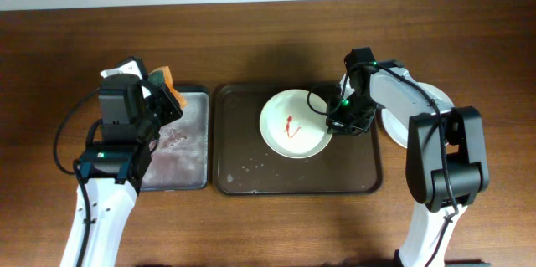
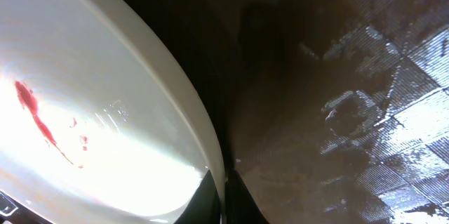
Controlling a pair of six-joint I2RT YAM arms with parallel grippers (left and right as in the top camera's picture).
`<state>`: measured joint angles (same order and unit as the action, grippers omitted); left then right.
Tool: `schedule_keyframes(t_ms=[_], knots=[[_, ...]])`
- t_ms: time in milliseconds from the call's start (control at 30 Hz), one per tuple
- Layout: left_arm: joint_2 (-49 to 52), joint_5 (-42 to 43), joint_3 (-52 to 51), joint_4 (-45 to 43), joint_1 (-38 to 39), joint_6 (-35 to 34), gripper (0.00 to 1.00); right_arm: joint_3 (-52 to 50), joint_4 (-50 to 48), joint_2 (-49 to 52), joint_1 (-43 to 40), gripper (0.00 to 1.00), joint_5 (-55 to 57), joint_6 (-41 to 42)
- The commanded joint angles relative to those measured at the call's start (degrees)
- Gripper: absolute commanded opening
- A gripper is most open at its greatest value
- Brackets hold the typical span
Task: Clean dirty plates on tray and stack at the side
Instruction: 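Lift the sponge from the soapy tray with the left gripper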
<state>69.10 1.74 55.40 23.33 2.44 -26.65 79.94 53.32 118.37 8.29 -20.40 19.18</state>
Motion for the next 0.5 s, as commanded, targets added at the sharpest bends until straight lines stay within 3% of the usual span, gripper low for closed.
schedule_keyframes(t_ms=[0,467], knots=[[-1.09,0.44,1.14,-0.09,-0.26,-1.55,0.0,-0.66,0.24,0.2,0.37,0.04,2.08,-0.48],[-1.09,0.17,1.11,1.57,-0.26,-0.68,0.0,-0.68,0.24,0.2,0.39,0.04,2.05,-0.48]])
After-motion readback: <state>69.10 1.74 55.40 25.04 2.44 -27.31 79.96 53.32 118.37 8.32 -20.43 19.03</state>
